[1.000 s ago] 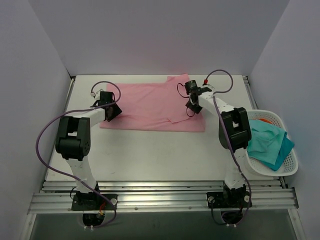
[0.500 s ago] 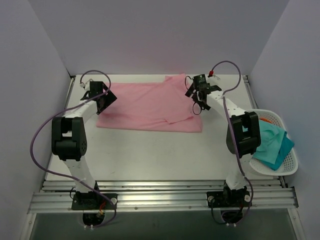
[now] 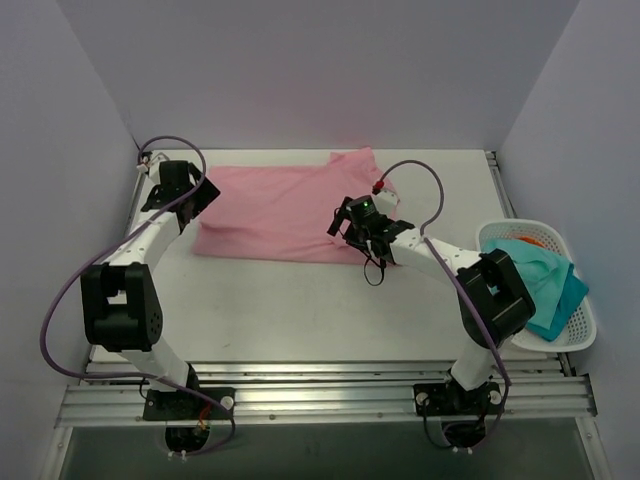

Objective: Fold and stack the t-shirts
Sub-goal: Fold the tshirt

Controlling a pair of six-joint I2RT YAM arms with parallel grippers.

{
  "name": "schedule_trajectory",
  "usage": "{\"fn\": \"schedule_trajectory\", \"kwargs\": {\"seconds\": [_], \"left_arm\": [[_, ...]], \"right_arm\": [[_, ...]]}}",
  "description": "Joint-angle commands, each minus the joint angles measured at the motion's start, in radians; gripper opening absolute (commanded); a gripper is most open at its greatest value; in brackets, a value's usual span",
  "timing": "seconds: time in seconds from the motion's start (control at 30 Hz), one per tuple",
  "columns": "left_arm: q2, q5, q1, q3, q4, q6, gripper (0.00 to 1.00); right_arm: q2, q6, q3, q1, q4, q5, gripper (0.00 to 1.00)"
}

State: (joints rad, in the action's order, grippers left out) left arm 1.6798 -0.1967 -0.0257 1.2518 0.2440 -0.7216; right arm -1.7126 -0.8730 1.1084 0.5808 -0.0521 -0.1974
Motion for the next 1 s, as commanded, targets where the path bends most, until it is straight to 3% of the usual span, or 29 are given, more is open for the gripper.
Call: {"fn": "schedule_trajectory", "kwargs": {"seconds": [0.0, 0.13, 0.5, 0.97], "left_arm": [[-0.028, 0.005, 0.017, 0.003, -0.005, 0.019, 0.97], [-0.029, 0.009, 0.018, -0.002, -0.014, 0.021, 0.97], [-0.006, 0.022, 0.018, -0.006, -0.031, 0.025, 0.97], [0.017, 0.025, 0.017, -0.015, -0.058, 0.027, 0.97]], "right_arm": [[-0.001, -0.034, -0.013, -0.012, -0.054, -0.037, 0.98], [-0.002, -0.024, -0.024, -0.033, -0.034, -0.092, 0.98], [-0.082, -0.009, -0.05, -0.144, -0.09, -0.065, 0.93], [-0.137, -0.003, -0.024, -0.156, -0.12, -0.05, 0.87]]}}
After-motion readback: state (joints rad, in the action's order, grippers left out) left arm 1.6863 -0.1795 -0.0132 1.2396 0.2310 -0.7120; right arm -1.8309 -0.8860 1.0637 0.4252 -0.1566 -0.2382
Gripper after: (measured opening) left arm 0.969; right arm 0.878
